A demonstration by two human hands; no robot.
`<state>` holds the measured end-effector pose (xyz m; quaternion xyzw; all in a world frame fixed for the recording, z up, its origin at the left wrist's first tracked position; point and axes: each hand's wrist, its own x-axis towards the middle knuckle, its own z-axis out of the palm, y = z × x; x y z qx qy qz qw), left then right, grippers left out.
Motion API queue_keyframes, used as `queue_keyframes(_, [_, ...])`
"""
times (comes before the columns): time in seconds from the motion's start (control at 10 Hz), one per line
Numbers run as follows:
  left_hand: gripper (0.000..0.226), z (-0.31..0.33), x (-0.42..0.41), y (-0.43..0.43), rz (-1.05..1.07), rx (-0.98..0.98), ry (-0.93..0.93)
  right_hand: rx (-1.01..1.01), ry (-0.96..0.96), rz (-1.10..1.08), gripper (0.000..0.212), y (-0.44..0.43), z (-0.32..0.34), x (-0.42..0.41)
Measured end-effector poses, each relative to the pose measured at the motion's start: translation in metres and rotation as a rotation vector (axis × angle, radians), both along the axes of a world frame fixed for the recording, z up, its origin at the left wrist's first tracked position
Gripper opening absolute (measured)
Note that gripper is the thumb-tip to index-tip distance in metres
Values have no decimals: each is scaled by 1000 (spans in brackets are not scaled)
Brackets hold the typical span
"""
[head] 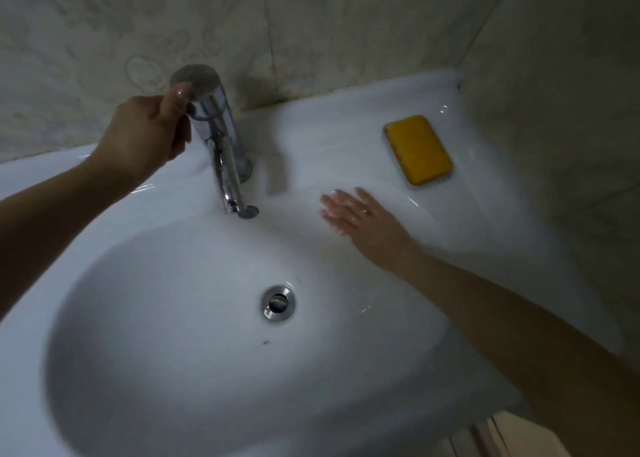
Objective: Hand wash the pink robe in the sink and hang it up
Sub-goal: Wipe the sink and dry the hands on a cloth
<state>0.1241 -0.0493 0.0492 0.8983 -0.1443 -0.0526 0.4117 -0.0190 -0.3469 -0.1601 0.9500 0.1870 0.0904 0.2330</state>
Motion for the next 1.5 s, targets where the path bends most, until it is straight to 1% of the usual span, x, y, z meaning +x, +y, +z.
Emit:
queue_keyframes(0.1, [62,4,-3,-2,-4,1,11,227,28,-225,51,5,8,-36])
queue_keyframes(0.2, [61,9,-9,-5,3,38,-3,240,277,-196,54,84,-37,-96])
queue_keyframes(0.3, [62,10,-8,-2,4,72,11,390,470,-131,46,62,-29,-130])
queue_keyframes(0.4, [62,9,-6,0,2,48,50,477,394,-361,41,-18,29,-107])
queue_keyframes(0.5, [64,7,-4,1,-6,43,56,276,286,-409,50,29,44,-134])
queue_keyframes(0.6, [67,7,-2,0,2,58,61,560,922,-380,52,155,73,-158])
queue_keyframes(0.7, [67,4,0,-1,-1,67,57,642,1152,-18,68,235,109,-152])
queue_keyframes(0.8, [71,-3,7,3,-6,42,69,670,972,144,43,243,129,-178])
queue_keyframes(0.9, [66,-8,14,8,35,-3,110,554,593,-74,41,138,109,-218])
queue_keyframes(1.0, [71,-13,23,16,91,-41,165,799,494,-86,45,-5,96,-248])
queue_keyframes(1.1, [70,-5,14,14,84,1,153,342,215,-736,55,-100,119,-246])
queue_keyframes(1.2, [67,0,5,7,49,14,137,412,263,-770,53,-82,107,-253])
queue_keyframes(1.3, [71,2,4,8,30,13,142,591,106,-767,47,13,89,-254])
queue_keyframes(1.4, [72,4,2,7,50,67,134,788,204,-466,37,159,94,-234])
queue_keyframes(1.5, [59,11,-3,2,78,144,116,753,450,-228,42,295,105,-218])
